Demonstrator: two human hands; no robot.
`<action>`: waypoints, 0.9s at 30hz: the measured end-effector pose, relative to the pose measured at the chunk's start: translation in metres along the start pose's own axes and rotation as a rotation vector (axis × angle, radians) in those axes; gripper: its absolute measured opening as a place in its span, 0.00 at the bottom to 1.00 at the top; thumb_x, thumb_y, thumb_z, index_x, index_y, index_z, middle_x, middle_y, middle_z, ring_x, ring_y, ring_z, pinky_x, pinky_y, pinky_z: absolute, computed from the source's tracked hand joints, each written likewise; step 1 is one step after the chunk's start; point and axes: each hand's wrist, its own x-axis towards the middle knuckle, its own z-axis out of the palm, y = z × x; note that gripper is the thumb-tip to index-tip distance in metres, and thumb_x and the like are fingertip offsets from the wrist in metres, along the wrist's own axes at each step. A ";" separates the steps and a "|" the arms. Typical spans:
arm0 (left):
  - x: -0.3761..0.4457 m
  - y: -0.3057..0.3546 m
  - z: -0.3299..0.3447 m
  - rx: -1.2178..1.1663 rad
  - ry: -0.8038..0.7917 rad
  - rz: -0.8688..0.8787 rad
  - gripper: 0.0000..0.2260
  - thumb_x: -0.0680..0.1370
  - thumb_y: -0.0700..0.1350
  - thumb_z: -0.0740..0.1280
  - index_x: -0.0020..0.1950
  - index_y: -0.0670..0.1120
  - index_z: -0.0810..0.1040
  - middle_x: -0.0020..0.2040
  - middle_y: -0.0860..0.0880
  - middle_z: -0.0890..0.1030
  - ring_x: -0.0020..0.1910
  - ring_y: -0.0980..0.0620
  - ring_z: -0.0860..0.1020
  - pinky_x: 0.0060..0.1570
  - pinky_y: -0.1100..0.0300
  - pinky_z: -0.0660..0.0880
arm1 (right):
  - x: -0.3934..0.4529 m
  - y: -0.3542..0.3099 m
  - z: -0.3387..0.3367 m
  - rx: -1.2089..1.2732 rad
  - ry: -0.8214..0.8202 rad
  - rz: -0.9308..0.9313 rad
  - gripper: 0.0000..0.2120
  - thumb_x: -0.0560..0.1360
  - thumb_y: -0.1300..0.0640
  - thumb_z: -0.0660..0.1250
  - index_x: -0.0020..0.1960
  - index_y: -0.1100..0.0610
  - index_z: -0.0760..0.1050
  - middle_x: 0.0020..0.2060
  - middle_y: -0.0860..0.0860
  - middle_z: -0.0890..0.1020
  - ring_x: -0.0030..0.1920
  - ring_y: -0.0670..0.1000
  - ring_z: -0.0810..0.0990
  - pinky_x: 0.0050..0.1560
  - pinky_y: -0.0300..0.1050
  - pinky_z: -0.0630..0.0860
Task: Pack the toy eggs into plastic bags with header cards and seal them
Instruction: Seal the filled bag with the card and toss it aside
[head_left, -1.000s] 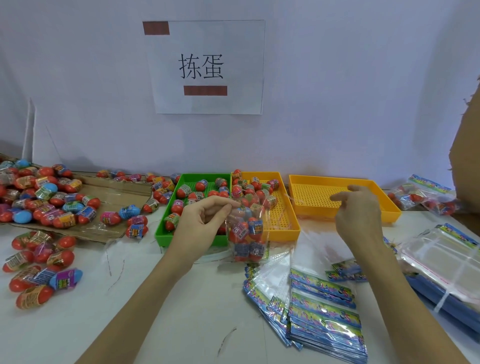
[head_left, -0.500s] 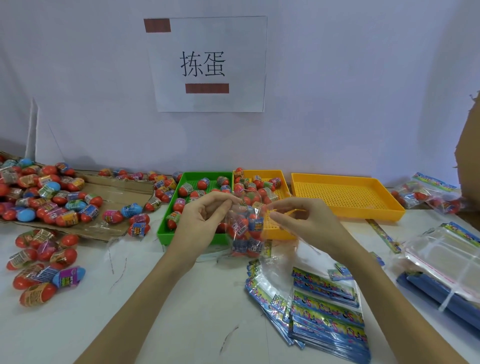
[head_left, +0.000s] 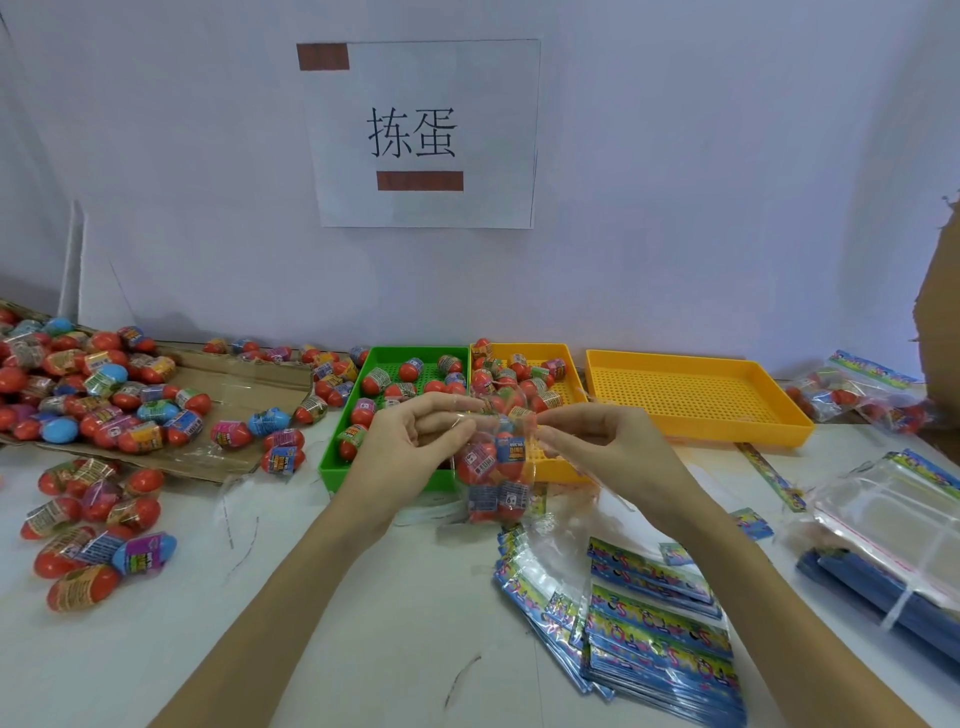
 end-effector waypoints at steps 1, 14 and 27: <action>0.000 0.000 0.000 -0.009 -0.003 -0.002 0.09 0.82 0.39 0.69 0.61 0.46 0.83 0.53 0.48 0.88 0.55 0.50 0.86 0.52 0.61 0.83 | 0.000 0.000 0.001 -0.001 0.005 -0.004 0.06 0.76 0.51 0.76 0.53 0.48 0.87 0.45 0.44 0.88 0.48 0.43 0.86 0.46 0.34 0.81; 0.001 0.005 -0.009 -0.113 0.053 -0.116 0.11 0.70 0.44 0.78 0.51 0.44 0.89 0.49 0.43 0.88 0.51 0.47 0.87 0.47 0.64 0.82 | -0.002 -0.006 -0.002 0.112 -0.027 -0.040 0.06 0.74 0.52 0.76 0.48 0.53 0.88 0.40 0.53 0.88 0.41 0.49 0.86 0.38 0.36 0.77; 0.001 0.007 -0.019 -0.078 -0.040 0.006 0.10 0.71 0.41 0.79 0.52 0.46 0.89 0.48 0.41 0.88 0.48 0.43 0.88 0.48 0.57 0.84 | -0.001 0.001 -0.009 0.192 -0.042 -0.092 0.07 0.73 0.56 0.76 0.51 0.54 0.88 0.47 0.52 0.89 0.46 0.45 0.86 0.44 0.33 0.78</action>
